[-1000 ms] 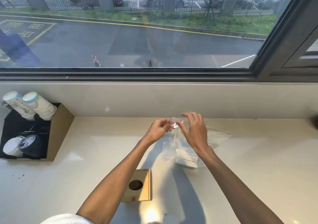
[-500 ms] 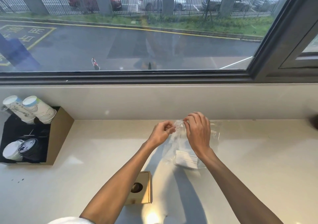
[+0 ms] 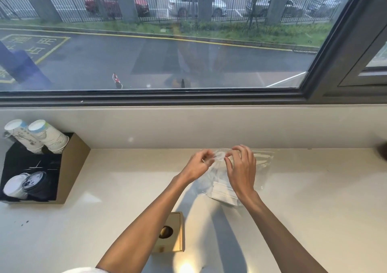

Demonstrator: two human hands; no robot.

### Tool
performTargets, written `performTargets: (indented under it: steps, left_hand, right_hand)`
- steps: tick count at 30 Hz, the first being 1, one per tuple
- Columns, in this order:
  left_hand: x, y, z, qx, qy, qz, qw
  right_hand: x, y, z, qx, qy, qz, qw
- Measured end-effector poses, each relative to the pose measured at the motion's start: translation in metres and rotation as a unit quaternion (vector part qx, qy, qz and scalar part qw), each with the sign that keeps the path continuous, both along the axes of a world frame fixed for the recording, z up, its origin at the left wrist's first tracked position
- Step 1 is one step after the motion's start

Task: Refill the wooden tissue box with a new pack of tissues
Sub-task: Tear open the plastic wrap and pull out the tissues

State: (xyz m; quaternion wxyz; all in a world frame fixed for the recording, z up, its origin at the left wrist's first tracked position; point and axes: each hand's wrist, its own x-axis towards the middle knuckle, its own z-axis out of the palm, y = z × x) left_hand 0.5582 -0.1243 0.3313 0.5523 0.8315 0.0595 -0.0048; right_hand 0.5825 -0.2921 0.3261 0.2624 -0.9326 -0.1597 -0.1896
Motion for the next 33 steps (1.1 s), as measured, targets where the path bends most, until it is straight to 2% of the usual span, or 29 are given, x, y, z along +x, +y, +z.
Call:
performTargets:
  steps: [3,10,17,21,33]
  left_hand:
    - [0.003,-0.006,0.001,0.017,-0.008,-0.033,0.999]
    - [0.012,-0.021,-0.008,0.058,-0.019,-0.008,0.998]
    - [0.012,-0.019,-0.005,0.057,-0.008,-0.024,0.998]
    - [0.009,-0.013,-0.004,0.059,0.003,-0.029,0.998]
    - [0.006,-0.010,0.001,0.108,-0.030,-0.037,0.993]
  right_hand:
    - [0.002,0.001,0.003,-0.002,-0.003,0.017,1.000]
    - [0.017,-0.022,0.041,-0.038,-0.069,0.007,0.997]
    - [0.009,-0.040,0.009,-0.017,0.027,0.002,0.999]
    - [0.016,-0.031,0.001,0.001,0.041,0.001,0.999]
    - [0.031,-0.048,0.049,-0.074,-0.056,0.020,0.996]
